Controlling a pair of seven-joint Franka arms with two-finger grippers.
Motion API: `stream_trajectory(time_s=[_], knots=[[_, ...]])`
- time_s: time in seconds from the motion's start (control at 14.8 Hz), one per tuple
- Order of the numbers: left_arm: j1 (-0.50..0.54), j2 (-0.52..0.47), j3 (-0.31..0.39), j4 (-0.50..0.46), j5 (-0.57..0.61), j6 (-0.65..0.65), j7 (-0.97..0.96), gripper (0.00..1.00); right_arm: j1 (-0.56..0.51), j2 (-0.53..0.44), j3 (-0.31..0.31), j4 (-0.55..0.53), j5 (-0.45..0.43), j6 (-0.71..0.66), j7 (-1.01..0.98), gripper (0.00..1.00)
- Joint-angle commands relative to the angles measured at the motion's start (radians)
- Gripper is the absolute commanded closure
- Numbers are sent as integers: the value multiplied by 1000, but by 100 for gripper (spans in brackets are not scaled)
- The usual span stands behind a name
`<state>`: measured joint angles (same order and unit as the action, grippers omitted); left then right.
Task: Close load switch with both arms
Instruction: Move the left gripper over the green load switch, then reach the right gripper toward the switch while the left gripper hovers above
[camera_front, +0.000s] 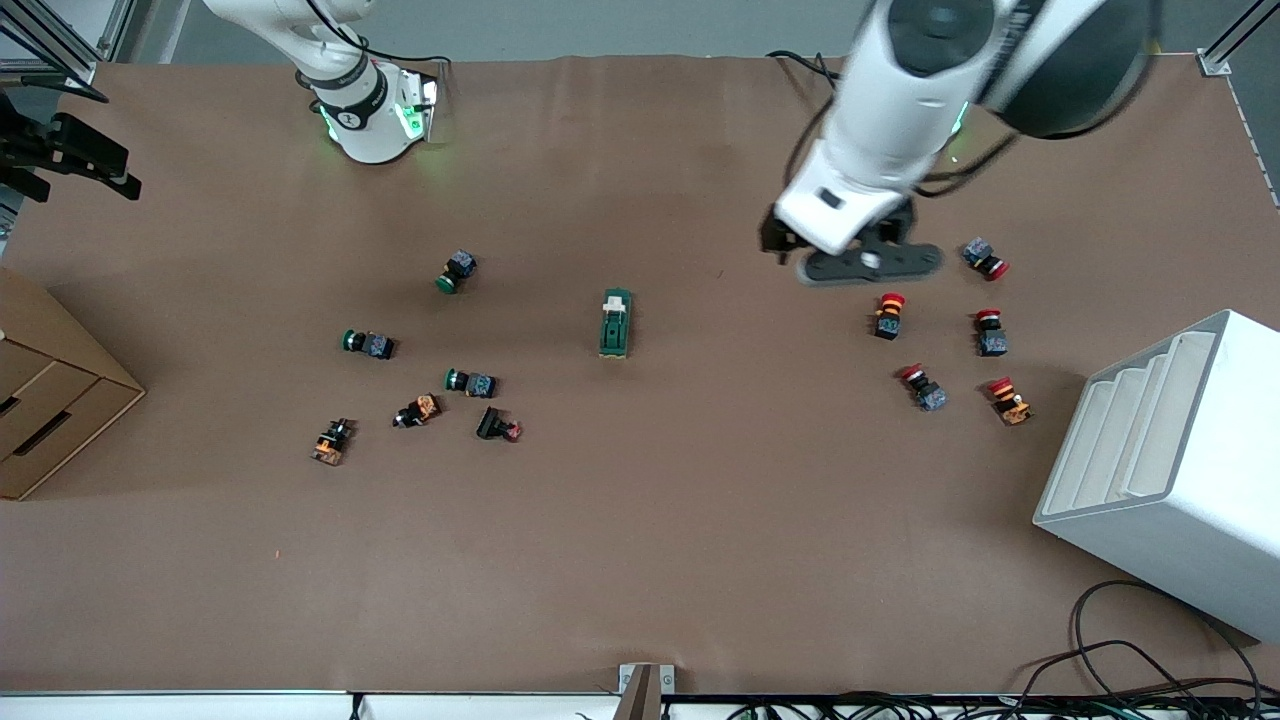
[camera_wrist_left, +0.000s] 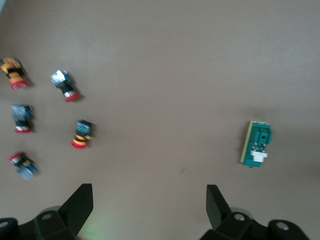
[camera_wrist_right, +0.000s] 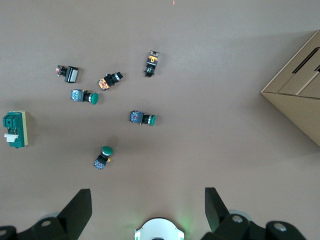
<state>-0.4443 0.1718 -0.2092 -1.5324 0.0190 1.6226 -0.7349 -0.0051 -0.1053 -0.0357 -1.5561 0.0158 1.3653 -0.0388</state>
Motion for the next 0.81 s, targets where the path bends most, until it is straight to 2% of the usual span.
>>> stream_trajectory(time_s=[0.0, 0.2, 0.4, 0.61, 0.74], knots=[[-82, -17, 5, -44, 35, 48, -150, 0, -4, 61, -3, 7, -2, 4, -9, 0], [-193, -12, 4, -81, 82, 81, -309, 0, -10, 120, -6, 8, 1, 78, -12, 0], [-293, -5, 4, -152, 133, 175, -415, 0, -27, 157, -7, 8, -10, 103, -54, 0], [-381, 53, 4, -190, 228, 232, -595, 0, -12, 170, -3, 4, -39, 104, -35, 0], [-430, 96, 4, -209, 275, 268, -708, 0, 10, 183, 2, -2, -25, 112, 64, 0]])
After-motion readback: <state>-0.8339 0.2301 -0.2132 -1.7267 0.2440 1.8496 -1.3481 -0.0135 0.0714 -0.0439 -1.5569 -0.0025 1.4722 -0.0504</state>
